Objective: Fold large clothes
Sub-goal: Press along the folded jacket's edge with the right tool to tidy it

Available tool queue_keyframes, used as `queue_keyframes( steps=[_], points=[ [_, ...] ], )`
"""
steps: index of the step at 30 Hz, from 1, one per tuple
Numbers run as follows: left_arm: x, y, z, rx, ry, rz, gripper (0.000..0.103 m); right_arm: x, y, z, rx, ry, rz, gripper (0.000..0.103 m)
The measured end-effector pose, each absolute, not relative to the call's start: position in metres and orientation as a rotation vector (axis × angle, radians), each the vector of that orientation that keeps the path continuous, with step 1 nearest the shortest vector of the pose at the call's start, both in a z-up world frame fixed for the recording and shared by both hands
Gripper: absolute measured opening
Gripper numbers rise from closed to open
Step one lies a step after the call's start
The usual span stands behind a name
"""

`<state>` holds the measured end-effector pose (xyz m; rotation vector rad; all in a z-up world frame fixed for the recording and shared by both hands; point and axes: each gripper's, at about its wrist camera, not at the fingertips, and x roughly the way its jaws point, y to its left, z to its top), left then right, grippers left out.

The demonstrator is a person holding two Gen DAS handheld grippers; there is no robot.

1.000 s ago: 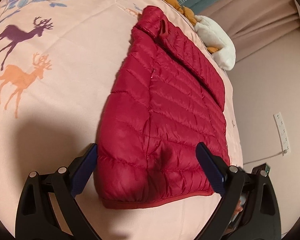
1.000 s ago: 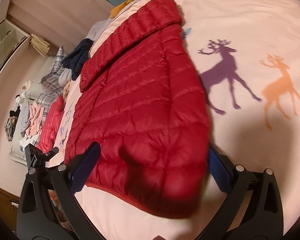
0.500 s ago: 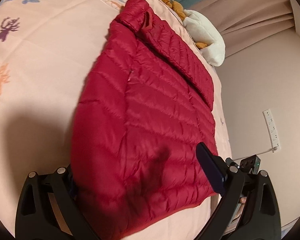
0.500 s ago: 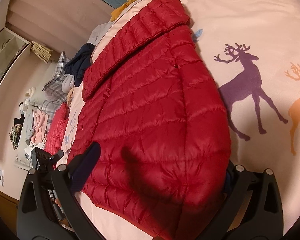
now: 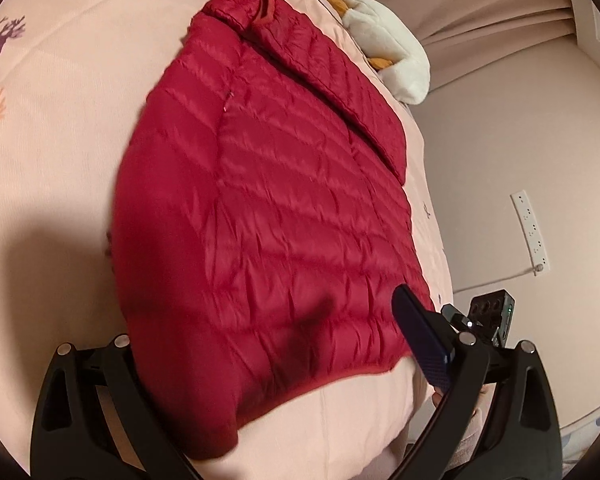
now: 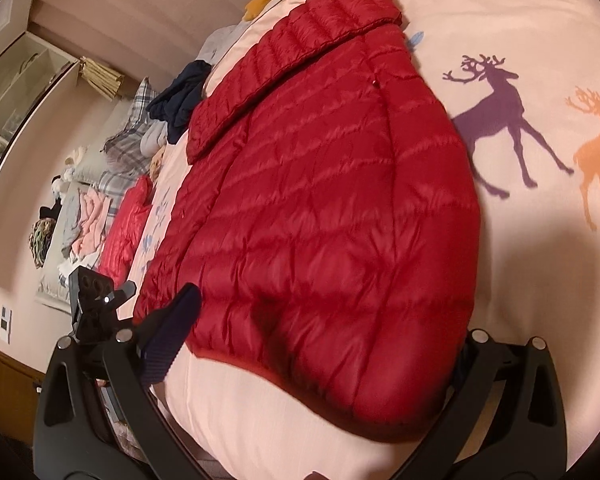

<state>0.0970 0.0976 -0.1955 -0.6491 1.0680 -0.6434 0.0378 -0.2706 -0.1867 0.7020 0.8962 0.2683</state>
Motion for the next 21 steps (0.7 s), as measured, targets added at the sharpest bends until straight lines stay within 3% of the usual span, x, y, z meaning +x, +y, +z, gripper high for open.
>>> queue_keyframes(
  steps=[21],
  points=[
    [0.1, 0.094, -0.198, -0.692, 1.066, -0.667, 0.097, 0.042, -0.27, -0.187, 0.719, 0.892, 0.272, 0.101]
  ],
)
